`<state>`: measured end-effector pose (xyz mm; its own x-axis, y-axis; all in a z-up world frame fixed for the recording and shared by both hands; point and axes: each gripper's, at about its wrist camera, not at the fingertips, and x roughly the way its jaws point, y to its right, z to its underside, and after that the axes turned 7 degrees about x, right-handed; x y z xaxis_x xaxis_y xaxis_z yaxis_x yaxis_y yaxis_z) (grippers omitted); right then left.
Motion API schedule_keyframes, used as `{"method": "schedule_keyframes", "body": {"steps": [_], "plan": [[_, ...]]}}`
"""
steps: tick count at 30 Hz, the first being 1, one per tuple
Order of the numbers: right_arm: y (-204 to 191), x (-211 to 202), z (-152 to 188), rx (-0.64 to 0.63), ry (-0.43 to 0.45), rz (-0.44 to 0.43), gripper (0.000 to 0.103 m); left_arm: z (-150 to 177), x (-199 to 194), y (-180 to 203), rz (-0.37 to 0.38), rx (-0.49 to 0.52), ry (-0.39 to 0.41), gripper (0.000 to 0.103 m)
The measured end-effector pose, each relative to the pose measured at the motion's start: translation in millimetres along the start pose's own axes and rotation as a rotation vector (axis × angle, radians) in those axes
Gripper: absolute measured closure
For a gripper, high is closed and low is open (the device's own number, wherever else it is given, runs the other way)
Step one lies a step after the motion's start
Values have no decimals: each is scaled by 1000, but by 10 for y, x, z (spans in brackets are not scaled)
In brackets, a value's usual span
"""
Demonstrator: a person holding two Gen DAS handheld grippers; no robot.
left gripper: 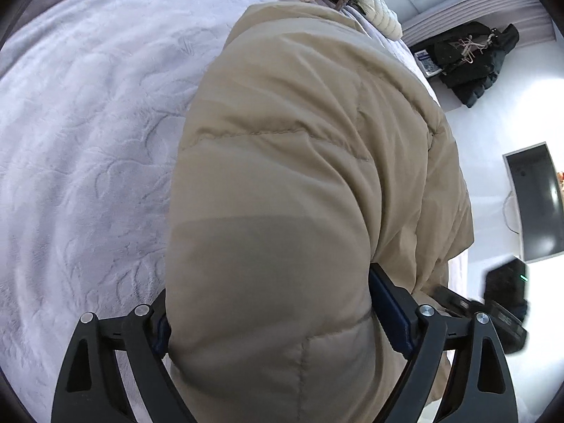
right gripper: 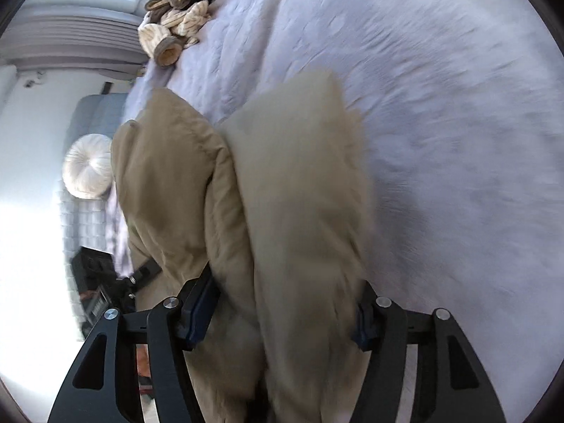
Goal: Fold large clothes
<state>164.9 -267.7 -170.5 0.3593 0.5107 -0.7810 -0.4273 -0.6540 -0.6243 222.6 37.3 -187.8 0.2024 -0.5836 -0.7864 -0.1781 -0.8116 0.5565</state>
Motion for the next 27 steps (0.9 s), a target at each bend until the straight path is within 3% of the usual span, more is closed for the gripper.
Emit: {"method": "schedule_keyframes", "body": {"steps": [3,5,8,14,17,20,27], "plan": [[-125,-264,113,-20,65,56,43,17,-17,131,-45,8,11,11],[-245,-417,238,-49,88,82,61,47,-41,208,-73,15,16,11],[-459,-531,416,-105,106,93,75,53,-65,332,-88,15,17,11],[-891,-535,821,-257,116,127,77,-39,-16,394,-101,10,14,11],[-957,-454,998,-321,103,190,77,-23,-21,301,-102,9,12,11],[-878,-357,1039,-292,81,226,77,-28,-113,328,-124,7,5,11],[-605,-223,1067,-234,70,301,82,152,-682,445,-144,92,79,11]]}}
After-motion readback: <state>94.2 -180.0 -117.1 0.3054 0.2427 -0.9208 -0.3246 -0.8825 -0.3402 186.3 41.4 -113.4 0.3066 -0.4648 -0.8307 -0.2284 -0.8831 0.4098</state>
